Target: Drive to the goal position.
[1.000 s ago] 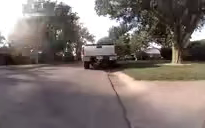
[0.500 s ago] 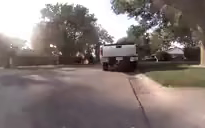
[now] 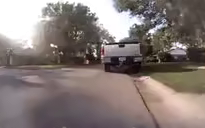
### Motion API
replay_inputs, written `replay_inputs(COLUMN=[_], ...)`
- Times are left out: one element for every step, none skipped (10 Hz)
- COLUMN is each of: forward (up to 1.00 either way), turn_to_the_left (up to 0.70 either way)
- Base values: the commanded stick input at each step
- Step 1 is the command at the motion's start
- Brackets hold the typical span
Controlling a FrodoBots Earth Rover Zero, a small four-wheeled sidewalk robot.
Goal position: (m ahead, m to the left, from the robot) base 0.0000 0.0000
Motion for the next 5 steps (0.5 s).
replay_inputs(forward=[0.0, 0.0, 0.0, 0.0, 0.0], turn_to_the_left=[0.0, 0.0, 0.0, 0.0, 0.0])
